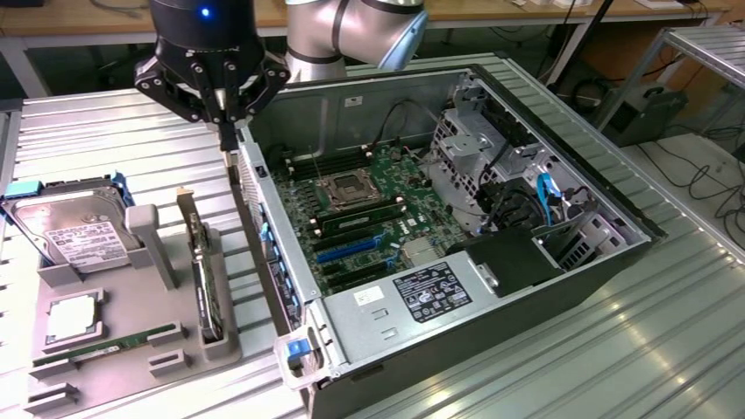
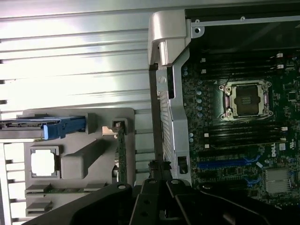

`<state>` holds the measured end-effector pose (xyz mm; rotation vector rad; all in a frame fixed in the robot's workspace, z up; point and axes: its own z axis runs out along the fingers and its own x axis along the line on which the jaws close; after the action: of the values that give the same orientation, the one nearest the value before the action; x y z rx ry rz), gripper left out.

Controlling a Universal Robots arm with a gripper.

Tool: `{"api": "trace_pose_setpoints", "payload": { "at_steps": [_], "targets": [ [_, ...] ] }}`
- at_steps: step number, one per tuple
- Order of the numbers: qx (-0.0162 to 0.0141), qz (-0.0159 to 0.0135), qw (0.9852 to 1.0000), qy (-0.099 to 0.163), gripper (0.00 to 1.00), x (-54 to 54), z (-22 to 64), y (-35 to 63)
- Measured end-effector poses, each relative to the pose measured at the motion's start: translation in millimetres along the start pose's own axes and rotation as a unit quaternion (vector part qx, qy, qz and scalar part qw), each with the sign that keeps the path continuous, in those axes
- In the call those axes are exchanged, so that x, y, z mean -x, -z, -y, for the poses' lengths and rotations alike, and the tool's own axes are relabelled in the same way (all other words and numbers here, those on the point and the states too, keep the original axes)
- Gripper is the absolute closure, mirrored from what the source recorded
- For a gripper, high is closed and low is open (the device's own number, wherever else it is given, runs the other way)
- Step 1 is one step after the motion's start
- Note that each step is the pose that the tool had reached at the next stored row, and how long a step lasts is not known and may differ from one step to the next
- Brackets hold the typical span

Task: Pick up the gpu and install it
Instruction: 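Reach for the gpu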

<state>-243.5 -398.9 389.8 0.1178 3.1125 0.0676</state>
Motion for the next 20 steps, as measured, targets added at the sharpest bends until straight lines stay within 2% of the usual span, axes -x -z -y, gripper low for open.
{"api": "trace_pose_setpoints", "payload": {
  "at_steps": [3,4,9,11,20],
  "targets": [
    [0.0,0.0,1.0,0.0,0.89,-0.9,0.1,0.0],
    [0.0,0.0,1.0,0.0,0.89,-5.0,0.4,0.0],
    [0.0,0.0,1.0,0.0,0.89,-2.9,28.5,-0.1],
    [0.0,0.0,1.0,0.0,0.89,-2.4,36.3,-0.2],
    [0.0,0.0,1.0,0.0,0.89,-2.0,40.8,-0.5]
  ]
}}
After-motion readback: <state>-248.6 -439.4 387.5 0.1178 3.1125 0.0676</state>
